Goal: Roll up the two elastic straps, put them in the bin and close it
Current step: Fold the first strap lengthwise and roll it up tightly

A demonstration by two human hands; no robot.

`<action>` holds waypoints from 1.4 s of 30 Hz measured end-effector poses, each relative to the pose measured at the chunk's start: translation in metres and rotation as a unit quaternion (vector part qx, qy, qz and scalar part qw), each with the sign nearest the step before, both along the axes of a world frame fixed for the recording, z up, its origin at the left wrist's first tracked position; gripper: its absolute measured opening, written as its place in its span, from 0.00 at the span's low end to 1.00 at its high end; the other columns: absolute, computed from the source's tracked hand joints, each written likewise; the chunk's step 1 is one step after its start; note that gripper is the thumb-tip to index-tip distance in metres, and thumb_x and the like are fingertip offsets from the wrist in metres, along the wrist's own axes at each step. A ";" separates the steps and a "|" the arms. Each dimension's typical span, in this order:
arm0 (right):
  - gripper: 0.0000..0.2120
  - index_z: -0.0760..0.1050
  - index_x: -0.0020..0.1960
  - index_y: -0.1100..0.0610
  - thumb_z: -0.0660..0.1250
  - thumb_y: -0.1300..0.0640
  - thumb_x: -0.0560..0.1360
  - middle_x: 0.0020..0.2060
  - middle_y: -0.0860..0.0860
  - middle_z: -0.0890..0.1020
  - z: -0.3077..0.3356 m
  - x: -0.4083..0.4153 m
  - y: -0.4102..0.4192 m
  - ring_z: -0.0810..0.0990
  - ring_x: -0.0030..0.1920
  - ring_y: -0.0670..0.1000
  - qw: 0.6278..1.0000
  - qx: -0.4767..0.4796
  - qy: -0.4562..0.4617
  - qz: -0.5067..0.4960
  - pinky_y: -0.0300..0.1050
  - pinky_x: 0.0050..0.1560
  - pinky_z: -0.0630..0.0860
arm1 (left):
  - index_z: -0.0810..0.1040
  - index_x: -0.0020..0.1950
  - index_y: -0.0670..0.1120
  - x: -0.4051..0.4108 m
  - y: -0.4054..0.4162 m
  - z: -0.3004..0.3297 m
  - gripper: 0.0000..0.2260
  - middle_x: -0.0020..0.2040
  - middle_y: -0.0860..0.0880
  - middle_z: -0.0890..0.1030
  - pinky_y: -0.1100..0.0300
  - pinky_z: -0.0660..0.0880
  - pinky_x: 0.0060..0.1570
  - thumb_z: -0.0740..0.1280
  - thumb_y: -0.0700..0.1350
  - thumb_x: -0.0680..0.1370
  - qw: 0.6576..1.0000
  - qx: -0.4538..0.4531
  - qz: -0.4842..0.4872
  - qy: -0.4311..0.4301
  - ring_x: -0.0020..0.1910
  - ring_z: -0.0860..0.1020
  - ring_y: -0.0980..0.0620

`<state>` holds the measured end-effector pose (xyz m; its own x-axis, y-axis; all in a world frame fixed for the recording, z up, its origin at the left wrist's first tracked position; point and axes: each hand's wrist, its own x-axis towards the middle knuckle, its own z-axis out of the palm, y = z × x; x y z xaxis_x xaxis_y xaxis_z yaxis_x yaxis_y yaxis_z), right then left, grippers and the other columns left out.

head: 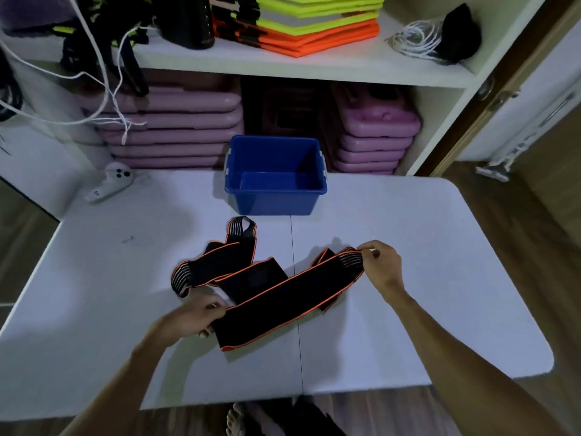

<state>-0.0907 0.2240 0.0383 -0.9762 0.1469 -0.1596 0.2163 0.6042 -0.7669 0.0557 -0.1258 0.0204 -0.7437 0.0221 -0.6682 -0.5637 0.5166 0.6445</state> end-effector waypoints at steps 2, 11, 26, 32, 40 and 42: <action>0.12 0.82 0.45 0.55 0.61 0.65 0.74 0.40 0.47 0.84 0.000 0.011 0.012 0.79 0.38 0.40 1.000 -0.017 0.004 -0.016 0.30 0.36 0.71 | 0.81 0.50 0.42 -0.001 0.007 -0.003 0.07 0.48 0.44 0.79 0.62 0.77 0.32 0.64 0.41 0.80 0.999 0.005 -0.031 0.016 0.36 0.80 0.52; 0.10 0.82 0.47 0.57 0.63 0.66 0.74 0.42 0.51 0.85 -0.028 0.067 0.075 0.79 0.39 0.45 0.994 -0.020 -0.044 -0.099 0.36 0.37 0.72 | 0.78 0.45 0.43 -0.010 0.045 -0.019 0.02 0.38 0.48 0.79 0.64 0.73 0.33 0.67 0.37 0.77 0.989 -0.051 -0.085 0.112 0.33 0.76 0.56; 0.12 0.78 0.58 0.52 0.71 0.54 0.75 0.47 0.49 0.80 -0.009 0.033 0.101 0.77 0.43 0.47 0.969 -0.045 -0.238 0.041 0.39 0.39 0.70 | 0.78 0.50 0.47 -0.040 0.093 -0.010 0.06 0.46 0.47 0.81 0.52 0.78 0.45 0.66 0.48 0.77 0.945 -0.220 -0.126 0.207 0.43 0.80 0.45; 0.17 0.77 0.60 0.53 0.70 0.46 0.75 0.47 0.52 0.82 -0.014 -0.012 0.063 0.81 0.48 0.52 0.987 0.029 -0.136 0.081 0.44 0.50 0.75 | 0.76 0.50 0.42 -0.066 0.152 -0.015 0.16 0.48 0.44 0.78 0.48 0.78 0.46 0.63 0.56 0.78 0.956 -0.209 -0.092 0.185 0.47 0.79 0.43; 0.20 0.73 0.66 0.52 0.67 0.45 0.76 0.60 0.54 0.79 -0.037 -0.039 0.023 0.79 0.57 0.57 0.966 0.179 -0.119 0.145 0.49 0.51 0.76 | 0.68 0.64 0.37 -0.079 0.197 -0.038 0.26 0.64 0.38 0.70 0.50 0.75 0.52 0.70 0.53 0.75 0.956 -0.258 -0.038 0.134 0.58 0.75 0.39; 0.15 0.76 0.60 0.54 0.65 0.48 0.78 0.55 0.55 0.81 -0.040 -0.041 0.024 0.80 0.54 0.58 0.966 0.187 -0.111 0.137 0.50 0.49 0.78 | 0.72 0.56 0.39 -0.081 0.194 -0.036 0.21 0.55 0.41 0.73 0.53 0.74 0.43 0.72 0.52 0.73 0.964 -0.228 -0.017 0.132 0.51 0.77 0.41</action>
